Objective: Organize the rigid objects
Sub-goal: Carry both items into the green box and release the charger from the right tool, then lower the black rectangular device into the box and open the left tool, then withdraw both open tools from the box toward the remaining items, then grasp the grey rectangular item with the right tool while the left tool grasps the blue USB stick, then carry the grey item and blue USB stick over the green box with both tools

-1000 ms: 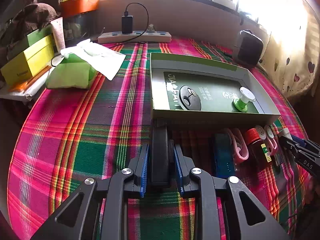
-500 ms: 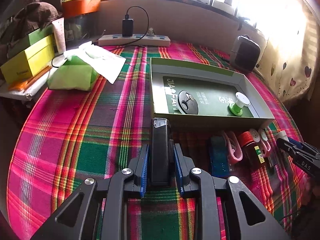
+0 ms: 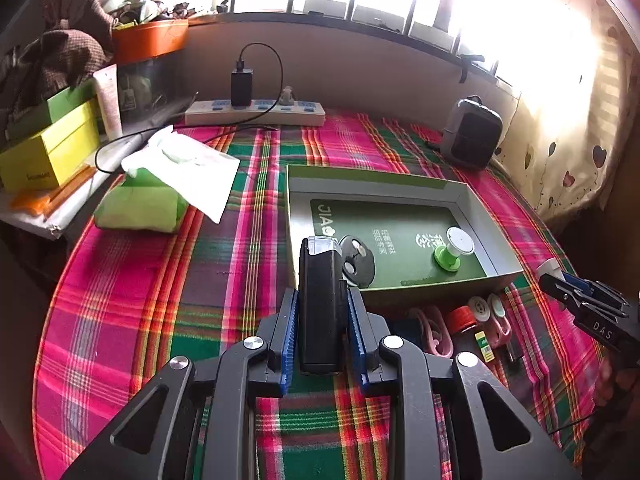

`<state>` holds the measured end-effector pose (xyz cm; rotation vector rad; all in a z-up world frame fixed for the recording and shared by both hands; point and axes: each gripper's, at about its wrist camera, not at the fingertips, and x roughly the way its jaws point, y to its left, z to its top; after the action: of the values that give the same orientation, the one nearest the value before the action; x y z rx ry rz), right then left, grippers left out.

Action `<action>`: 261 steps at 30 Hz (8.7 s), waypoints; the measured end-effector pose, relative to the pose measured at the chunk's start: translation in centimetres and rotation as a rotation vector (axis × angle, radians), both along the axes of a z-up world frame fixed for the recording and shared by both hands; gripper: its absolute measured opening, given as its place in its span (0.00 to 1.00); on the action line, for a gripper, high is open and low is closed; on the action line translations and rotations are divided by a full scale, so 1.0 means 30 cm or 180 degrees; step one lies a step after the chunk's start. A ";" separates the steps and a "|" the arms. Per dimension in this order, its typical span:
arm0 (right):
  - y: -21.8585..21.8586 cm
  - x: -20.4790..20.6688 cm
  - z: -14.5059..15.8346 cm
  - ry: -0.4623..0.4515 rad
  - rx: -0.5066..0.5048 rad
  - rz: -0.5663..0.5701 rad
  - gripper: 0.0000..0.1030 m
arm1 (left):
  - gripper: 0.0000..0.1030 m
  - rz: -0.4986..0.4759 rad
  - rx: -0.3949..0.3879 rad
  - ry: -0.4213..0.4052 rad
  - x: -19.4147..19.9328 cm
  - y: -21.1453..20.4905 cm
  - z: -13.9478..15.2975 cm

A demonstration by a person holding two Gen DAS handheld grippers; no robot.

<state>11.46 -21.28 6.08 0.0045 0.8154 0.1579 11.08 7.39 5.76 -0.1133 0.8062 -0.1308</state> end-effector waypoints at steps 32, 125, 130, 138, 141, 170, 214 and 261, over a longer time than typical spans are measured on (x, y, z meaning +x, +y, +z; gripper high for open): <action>0.184 0.399 -0.050 0.0205 0.0011 0.0457 0.33 | 0.22 -0.0303 0.0021 0.0209 0.372 -0.094 -0.085; 0.122 0.120 0.020 -0.0119 0.0098 0.0207 0.47 | 0.43 -0.0110 0.0117 -0.0093 0.072 -0.059 0.003; 0.105 0.082 0.011 -0.0099 0.0122 0.0200 0.47 | 0.43 -0.0123 0.0074 -0.0087 0.037 -0.041 0.000; 0.075 0.009 -0.034 0.0027 0.0168 0.0184 0.47 | 0.43 -0.0153 -0.0122 -0.0043 -0.023 -0.015 -0.016; 0.076 -0.015 -0.052 0.0071 0.0118 0.0200 0.47 | 0.43 -0.0173 -0.0194 0.0017 -0.041 -0.009 -0.041; 0.115 -0.022 -0.153 0.0269 -0.0307 0.0226 0.54 | 0.46 -0.0517 -0.0285 0.0352 -0.046 -0.106 -0.133; -0.031 -0.048 -0.147 0.0238 -0.0054 0.0095 0.23 | 0.44 -0.0325 0.0427 0.0371 -0.004 -0.210 -0.150; -0.038 -0.066 -0.099 0.0105 -0.0096 0.0129 0.23 | 0.20 -0.0334 0.0199 0.0196 -0.023 -0.163 -0.095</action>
<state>9.47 -22.41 3.12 -0.0380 0.8509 0.1843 10.40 2.50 2.91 -0.0161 0.8773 -0.2017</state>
